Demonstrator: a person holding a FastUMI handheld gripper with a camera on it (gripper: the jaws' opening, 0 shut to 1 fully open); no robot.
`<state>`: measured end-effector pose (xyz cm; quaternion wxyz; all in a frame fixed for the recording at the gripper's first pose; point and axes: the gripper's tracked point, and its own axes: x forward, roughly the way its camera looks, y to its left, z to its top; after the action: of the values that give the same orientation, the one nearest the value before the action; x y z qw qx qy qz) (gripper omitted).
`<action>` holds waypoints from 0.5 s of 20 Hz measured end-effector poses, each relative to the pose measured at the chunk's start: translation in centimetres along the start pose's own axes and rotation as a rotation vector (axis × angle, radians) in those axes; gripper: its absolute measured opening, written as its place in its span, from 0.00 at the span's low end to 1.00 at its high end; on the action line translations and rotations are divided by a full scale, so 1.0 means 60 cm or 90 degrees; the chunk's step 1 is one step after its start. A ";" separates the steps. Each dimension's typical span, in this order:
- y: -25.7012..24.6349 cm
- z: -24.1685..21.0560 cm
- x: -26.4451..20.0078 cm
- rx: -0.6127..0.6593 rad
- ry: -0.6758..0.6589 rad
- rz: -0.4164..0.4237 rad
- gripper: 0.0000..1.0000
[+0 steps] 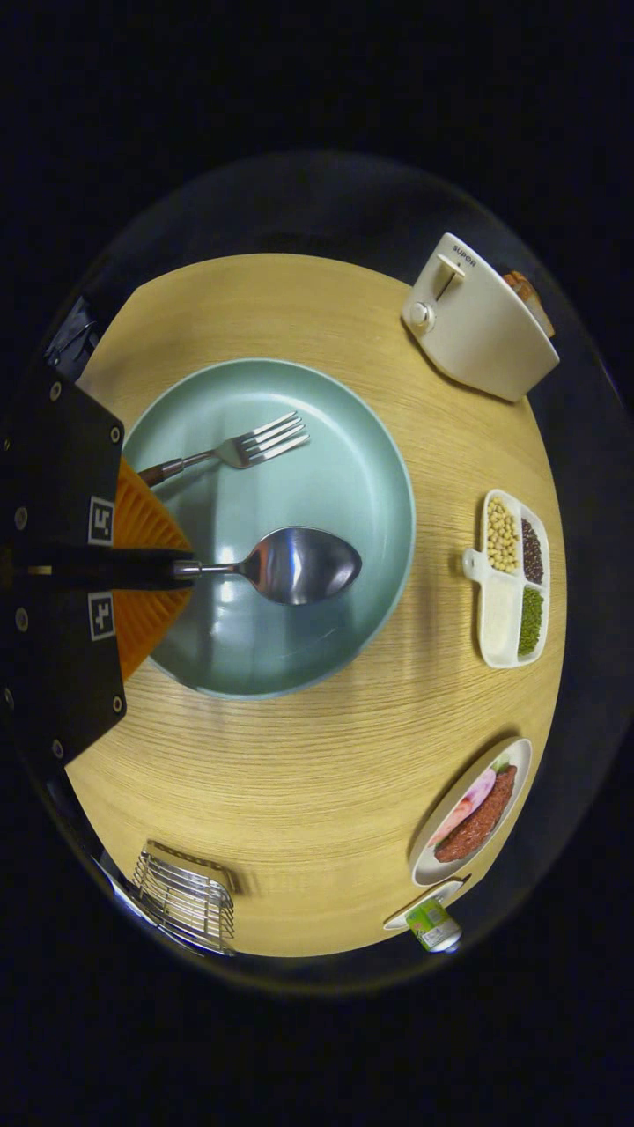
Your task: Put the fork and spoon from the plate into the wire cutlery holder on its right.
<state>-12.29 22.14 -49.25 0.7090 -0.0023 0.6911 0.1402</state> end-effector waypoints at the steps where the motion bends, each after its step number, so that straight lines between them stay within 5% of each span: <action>1: 0.000 0.007 -0.012 -0.001 -0.019 0.007 0.05; 10: -0.078 0.047 -0.154 0.021 -0.176 -0.005 0.05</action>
<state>-8.63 16.37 -40.95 0.7977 0.0256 0.5893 0.1250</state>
